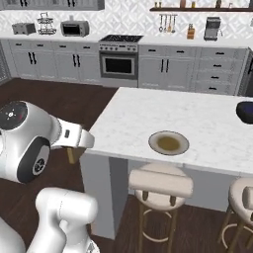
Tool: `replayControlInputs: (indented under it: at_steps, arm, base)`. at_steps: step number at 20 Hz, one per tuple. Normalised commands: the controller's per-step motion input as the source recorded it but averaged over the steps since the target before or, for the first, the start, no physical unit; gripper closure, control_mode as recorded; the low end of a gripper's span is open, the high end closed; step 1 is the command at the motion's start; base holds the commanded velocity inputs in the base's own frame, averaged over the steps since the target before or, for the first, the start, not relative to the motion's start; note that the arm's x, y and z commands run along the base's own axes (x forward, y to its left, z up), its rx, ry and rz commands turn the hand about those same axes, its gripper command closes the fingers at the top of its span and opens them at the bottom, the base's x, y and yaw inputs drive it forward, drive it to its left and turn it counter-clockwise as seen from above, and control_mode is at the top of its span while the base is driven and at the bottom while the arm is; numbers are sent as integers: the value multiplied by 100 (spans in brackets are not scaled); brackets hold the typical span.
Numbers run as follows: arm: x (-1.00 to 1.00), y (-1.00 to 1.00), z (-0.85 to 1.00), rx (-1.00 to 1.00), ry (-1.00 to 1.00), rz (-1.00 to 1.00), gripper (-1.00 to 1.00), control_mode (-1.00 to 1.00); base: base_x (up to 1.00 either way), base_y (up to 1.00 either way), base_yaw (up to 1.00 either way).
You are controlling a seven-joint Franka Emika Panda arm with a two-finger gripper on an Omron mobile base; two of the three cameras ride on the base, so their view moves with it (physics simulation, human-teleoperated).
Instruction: Start the toaster. Once the lever pops up, take the bread to the plate on the dining counter.
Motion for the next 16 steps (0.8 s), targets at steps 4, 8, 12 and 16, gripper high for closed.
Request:
replayControlInputs:
  at_steps: [4,8,12,16]
  arm:
    - [0,0,0,0,0,0,100,100]
    - [0,0,0,0,0,0,100,100]
    - [0,0,0,0,0,0,100,100]
    - [0,0,0,0,0,0,100,100]
  base:
    - [44,-71,-1]
    - [58,-60,-4]
    - [60,-38,0]
    - [37,-30,-4]
